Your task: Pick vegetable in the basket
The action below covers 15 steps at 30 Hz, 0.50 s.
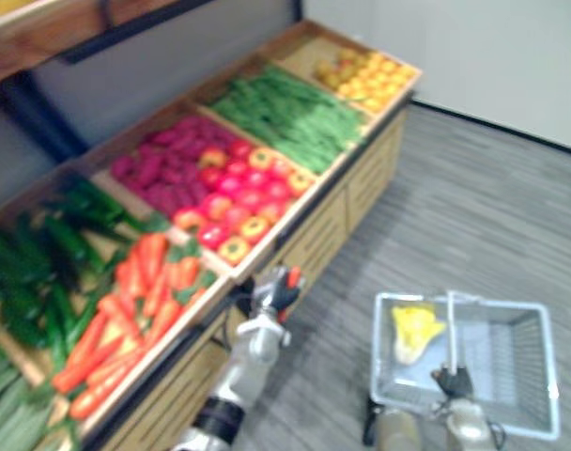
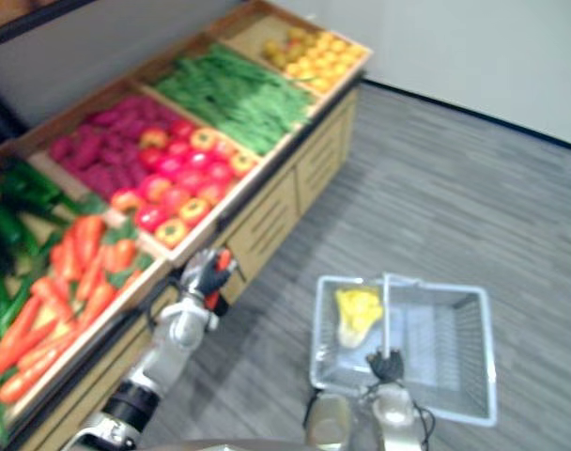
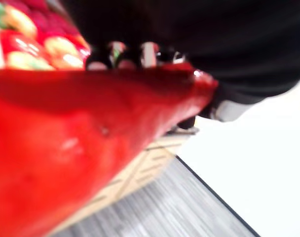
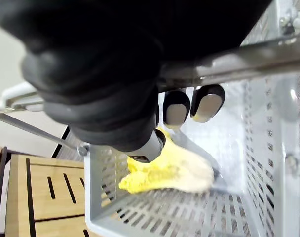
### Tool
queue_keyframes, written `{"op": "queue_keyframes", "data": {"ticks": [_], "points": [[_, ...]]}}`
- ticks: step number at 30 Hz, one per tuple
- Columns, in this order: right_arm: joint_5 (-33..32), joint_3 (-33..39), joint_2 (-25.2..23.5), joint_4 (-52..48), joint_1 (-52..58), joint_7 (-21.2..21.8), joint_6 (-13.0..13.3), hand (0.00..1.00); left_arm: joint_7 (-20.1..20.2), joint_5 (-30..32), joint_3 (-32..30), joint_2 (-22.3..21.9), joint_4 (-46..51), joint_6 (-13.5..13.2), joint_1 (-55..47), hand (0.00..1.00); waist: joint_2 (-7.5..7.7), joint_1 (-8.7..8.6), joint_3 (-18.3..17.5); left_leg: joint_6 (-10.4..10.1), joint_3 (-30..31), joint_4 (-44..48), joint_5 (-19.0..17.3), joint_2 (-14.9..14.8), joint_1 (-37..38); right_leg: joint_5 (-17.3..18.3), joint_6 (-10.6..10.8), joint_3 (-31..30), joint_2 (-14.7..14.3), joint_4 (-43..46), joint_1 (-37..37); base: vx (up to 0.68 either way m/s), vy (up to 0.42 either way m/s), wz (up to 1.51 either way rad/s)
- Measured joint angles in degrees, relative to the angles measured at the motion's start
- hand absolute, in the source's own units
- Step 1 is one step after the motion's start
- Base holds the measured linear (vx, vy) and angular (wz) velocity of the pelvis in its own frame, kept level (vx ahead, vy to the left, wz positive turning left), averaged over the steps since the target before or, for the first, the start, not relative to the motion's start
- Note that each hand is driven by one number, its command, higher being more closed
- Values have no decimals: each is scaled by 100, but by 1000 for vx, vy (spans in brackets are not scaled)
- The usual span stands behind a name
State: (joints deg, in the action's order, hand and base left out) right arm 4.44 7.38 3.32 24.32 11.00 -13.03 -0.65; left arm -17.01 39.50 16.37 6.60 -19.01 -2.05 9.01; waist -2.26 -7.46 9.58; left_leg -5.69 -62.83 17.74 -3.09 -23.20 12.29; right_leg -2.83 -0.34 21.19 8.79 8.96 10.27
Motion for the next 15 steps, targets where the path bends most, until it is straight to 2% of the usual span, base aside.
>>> {"op": "queue_keyframes", "data": {"ticks": [1,2,3,4,5,7,8,9,10,11,12,13,14,15], "points": [[-3,-124,29,-243,74,40,-1,100,4,-107,30,-126,-23,-56,-31,100,-87,-8,16,199,471,717,-5,-388,-44,93,-106,-302,-243,-23,-60,19,-79,-150],[-4,-261,19,-364,93,89,-1,100,4,-112,32,-223,-137,-98,-44,100,-80,11,22,329,1352,1280,-76,-468,-201,138,-149,-679,-403,-49,-75,30,-61,-154],[-6,-378,70,-374,75,115,1,100,5,-112,60,-247,-227,-122,-40,100,-27,7,56,226,1901,1472,-356,-341,-366,137,-151,-860,-414,-84,-77,28,11,-157],[-26,-589,144,-401,69,189,5,100,10,-111,201,-261,-382,-127,-17,100,-72,5,45,119,2821,1677,-903,36,-677,134,-159,-1187,-473,-115,-80,21,38,-147],[-87,-821,164,-492,85,243,4,100,8,-111,283,-308,-465,-133,-103,100,-35,20,71,157,3451,1611,-1264,418,-871,139,-152,-1506,-575,-144,-122,29,64,-142],[-105,-1238,160,-751,123,372,2,100,-6,-110,430,-353,-541,-134,-210,100,-70,85,80,187,4109,1249,-1553,835,-1121,134,-159,-1976,-758,-234,-164,11,97,-154],[-109,-1499,184,-887,128,429,5,100,-24,-110,425,-440,-662,-117,-206,100,-71,180,86,195,4521,868,-1556,1086,-1277,134,-158,-2294,-852,-304,-145,-26,112,-163],[-106,-1639,217,-947,120,465,5,100,-35,-110,420,-464,-699,-113,-206,100,-72,213,92,193,4757,700,-1553,1206,-1348,134,-158,-2466,-903,-347,-136,-40,132,-169],[-105,-1947,336,-1091,116,526,6,100,-57,-110,416,-515,-809,-111,-192,100,-109,288,98,198,5285,308,-1543,1451,-1450,134,-157,-2782,-1011,-484,-134,-43,153,-185],[-149,-2186,449,-1222,86,619,10,100,-97,-110,397,-570,-922,-102,-175,100,-201,328,105,115,5730,-16,-1417,1562,-1517,132,-151,-3116,-1169,-705,-146,-13,204,-212],[-233,-2306,476,-1260,38,662,15,100,-134,-110,392,-618,-1063,-98,-163,100,-335,417,69,191,5684,-45,-1377,1544,-1506,47,-45,-3301,-1288,-763,-142,34,193,-171],[-274,-2373,464,-1301,25,709,20,100,-143,-110,398,-615,-1190,-82,-109,100,-303,413,86,202,5590,-53,-1371,1572,-1493,-45,75,-3380,-1287,-599,-76,145,214,-119],[-439,-2483,320,-1439,28,806,28,100,-175,-111,401,-648,-1484,-25,76,100,-42,302,133,221,5332,-156,-1293,1739,-1441,-272,383,-3587,-1092,-608,-111,155,163,-76],[-499,-2535,286,-1474,-5,840,27,100,-183,-113,415,-665,-1613,4,170,100,-1,300,179,235,5222,-201,-1239,1766,-1398,-344,337,-3682,-1079,-703,-108,150,172,-69]]}}
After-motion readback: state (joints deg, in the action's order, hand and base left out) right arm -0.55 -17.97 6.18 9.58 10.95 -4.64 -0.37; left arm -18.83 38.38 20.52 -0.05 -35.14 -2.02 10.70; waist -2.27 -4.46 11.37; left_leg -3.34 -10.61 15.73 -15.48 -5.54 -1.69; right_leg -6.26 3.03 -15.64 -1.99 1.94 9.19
